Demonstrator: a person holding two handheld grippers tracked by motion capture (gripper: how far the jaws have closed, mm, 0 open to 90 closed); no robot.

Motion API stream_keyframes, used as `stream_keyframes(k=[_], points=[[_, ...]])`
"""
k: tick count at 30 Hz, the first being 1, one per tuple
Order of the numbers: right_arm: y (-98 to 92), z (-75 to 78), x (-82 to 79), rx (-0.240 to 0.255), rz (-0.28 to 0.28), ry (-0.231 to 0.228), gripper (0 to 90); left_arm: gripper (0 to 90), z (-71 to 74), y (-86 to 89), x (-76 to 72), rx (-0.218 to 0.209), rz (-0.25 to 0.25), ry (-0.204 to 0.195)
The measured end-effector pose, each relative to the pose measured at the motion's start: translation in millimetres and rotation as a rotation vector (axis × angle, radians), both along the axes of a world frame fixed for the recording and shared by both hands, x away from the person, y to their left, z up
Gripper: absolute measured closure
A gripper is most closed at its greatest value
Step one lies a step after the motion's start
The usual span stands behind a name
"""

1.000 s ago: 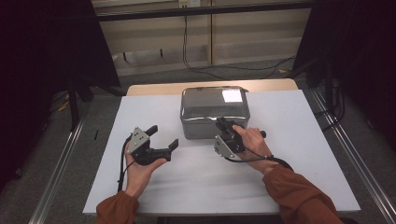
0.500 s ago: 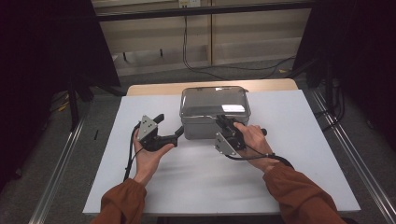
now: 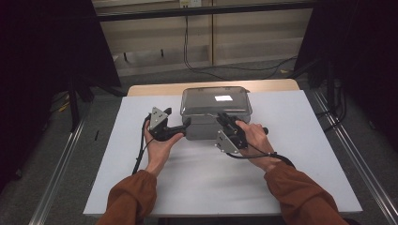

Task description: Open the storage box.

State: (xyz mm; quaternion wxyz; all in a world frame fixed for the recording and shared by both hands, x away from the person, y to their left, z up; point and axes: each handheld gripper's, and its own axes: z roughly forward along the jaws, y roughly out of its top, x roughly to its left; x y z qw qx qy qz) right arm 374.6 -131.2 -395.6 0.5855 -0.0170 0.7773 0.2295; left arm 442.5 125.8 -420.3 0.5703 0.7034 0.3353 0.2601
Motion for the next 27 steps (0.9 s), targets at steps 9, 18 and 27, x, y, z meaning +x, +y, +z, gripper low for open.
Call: stream_keyframes(k=[9,18,27], points=[[-0.3,-2.2,0.8,0.028,-0.003,0.026,76.0,24.0,-1.7,-2.6,1.8,0.054,0.007,-0.086],[-4.1,-4.4,3.7,0.095,-0.005,0.078,68.4,34.6,-3.7,-4.5,2.8,0.06,-0.032,-0.1],[-20.2,-1.0,10.2,0.29,-0.029,0.194,48.0,40.5,0.2,-4.4,2.8,0.052,-0.051,-0.116]])
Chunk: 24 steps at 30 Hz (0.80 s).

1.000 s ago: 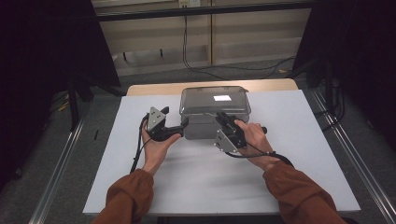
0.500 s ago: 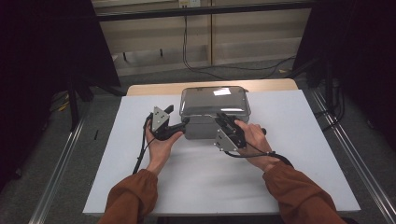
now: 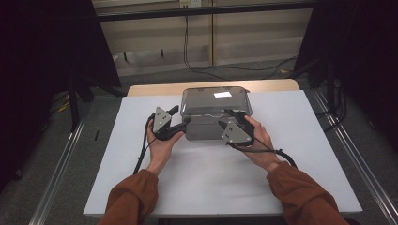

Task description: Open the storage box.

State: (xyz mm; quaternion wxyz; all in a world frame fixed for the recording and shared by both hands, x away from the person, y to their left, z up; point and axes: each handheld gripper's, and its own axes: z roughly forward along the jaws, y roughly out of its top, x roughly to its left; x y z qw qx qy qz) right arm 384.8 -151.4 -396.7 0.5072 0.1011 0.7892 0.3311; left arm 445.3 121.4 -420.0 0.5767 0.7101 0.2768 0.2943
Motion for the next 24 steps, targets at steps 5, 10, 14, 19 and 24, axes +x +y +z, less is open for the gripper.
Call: stream_keyframes(k=[5,10,14,19,24], points=[[-9.7,-1.6,3.7,0.115,-0.025,0.063,36.4,42.8,-1.0,-1.0,0.2,0.001,-0.009,0.001],[-23.0,-2.0,8.4,0.238,-0.053,0.111,30.9,44.2,0.0,-1.9,-0.5,0.0,-0.009,-0.003],[-30.3,-1.1,11.5,0.303,-0.055,0.151,26.7,44.1,0.9,-2.5,-0.4,-0.008,-0.01,-0.003],[-38.0,0.1,14.8,0.379,-0.073,0.184,25.5,45.9,2.2,-1.0,0.0,-0.008,-0.011,-0.01],[-46.8,0.2,18.3,0.424,-0.097,0.196,25.3,45.7,3.0,-0.5,-0.1,-0.009,-0.003,-0.011]])
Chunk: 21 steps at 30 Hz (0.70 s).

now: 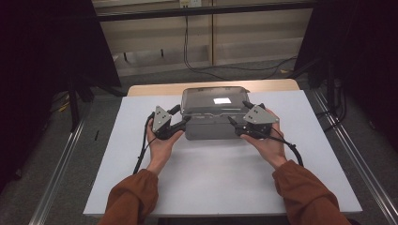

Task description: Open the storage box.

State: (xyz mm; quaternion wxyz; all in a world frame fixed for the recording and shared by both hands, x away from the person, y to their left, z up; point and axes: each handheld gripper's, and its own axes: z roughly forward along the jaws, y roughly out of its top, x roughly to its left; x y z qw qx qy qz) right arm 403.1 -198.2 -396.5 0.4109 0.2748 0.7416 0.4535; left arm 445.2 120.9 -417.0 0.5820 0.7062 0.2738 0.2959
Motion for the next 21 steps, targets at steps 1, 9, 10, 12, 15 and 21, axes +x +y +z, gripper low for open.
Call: stream_keyframes(k=[1,9,10,12,15,21], points=[[-2.0,0.1,0.9,0.01,-0.001,0.003,25.3,45.3,0.0,0.3,0.2,0.0,0.001,-0.001],[-13.1,0.1,5.7,0.075,0.016,0.033,24.7,42.4,1.5,1.7,0.0,-0.009,0.014,0.003],[-13.3,0.1,6.3,0.077,0.021,0.037,24.6,42.5,1.5,1.4,0.0,-0.012,0.015,0.002],[-14.0,0.2,7.0,0.08,0.021,0.036,24.7,42.4,1.8,1.6,-0.2,-0.008,0.016,0.0],[-15.8,0.4,8.3,0.093,0.019,0.041,23.8,42.0,2.5,2.0,-0.1,-0.016,0.021,0.004],[-20.4,-0.1,11.3,0.135,-0.004,0.048,21.4,41.8,5.4,0.9,2.6,-0.01,0.026,-0.007]])
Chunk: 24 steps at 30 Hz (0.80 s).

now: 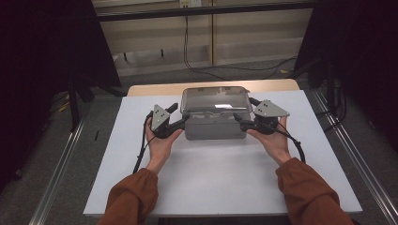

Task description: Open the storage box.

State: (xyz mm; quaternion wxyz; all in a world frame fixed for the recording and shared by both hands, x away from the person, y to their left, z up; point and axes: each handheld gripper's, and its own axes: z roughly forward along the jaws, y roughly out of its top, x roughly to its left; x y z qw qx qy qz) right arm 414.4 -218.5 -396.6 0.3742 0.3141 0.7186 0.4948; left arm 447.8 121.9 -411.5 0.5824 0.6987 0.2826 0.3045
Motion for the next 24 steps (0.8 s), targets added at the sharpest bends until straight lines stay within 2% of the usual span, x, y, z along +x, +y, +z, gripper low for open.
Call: stream_keyframes(k=[2,6,9,16,17,19,21,24], points=[[-3.1,1.3,0.9,0.019,-0.001,0.0,22.3,41.8,1.6,-0.3,1.4,0.003,-0.004,-0.001],[-5.5,4.3,0.6,0.016,-0.003,-0.009,24.9,41.8,3.5,-0.4,3.2,0.003,-0.012,-0.007],[-6.5,5.8,0.9,0.02,0.007,-0.007,27.0,41.8,5.9,-1.0,5.4,0.009,0.001,-0.015],[-8.8,8.2,1.8,0.011,0.011,-0.011,32.1,41.7,7.0,-2.9,11.4,-0.002,0.002,-0.011],[-9.0,8.4,2.1,0.019,0.01,-0.009,31.8,40.6,7.3,-3.1,12.3,0.001,-0.012,-0.013],[-9.2,8.3,3.1,0.026,0.009,-0.009,31.6,36.2,7.9,-4.2,13.2,0.011,-0.008,-0.017],[-9.5,7.7,4.6,0.028,0.006,-0.007,31.9,36.8,9.1,-3.6,16.3,-0.004,-0.003,-0.009],[-10.2,8.0,5.5,0.037,0.005,-0.006,33.6,38.8,11.1,-3.0,17.9,0.001,-0.008,-0.015]])
